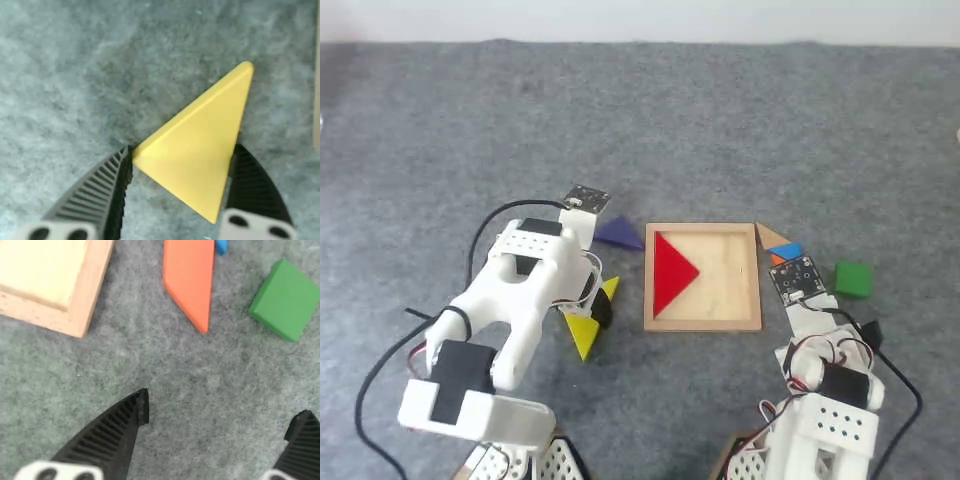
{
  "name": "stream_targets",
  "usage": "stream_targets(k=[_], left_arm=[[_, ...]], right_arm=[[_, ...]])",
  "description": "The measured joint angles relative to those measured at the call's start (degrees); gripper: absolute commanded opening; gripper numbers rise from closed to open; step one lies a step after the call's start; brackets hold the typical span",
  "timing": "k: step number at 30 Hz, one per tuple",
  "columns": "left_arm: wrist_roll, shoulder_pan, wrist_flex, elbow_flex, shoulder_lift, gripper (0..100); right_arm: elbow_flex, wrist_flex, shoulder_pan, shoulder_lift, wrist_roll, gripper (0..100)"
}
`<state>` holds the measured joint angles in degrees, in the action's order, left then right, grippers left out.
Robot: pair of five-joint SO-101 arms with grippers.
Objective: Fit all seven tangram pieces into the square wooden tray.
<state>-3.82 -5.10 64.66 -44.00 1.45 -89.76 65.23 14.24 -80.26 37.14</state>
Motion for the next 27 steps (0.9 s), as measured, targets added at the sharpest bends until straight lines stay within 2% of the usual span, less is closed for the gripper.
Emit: stream_targets(k=[13,22,27], left_arm=[[0.0,-0.26,0.18,0.35,0.0,21],[-0.09,-1.23,8.7,10.55,0.88,21],[-0.09,-1.32,10.46,13.63,0.88,21]], right_arm=[[0.0,0.0,0.0,0.0,0.0,43.0],[0.0,0.0,0.0,0.0,0.0,43.0],[0.0,0.0,0.0,0.0,0.0,43.0]])
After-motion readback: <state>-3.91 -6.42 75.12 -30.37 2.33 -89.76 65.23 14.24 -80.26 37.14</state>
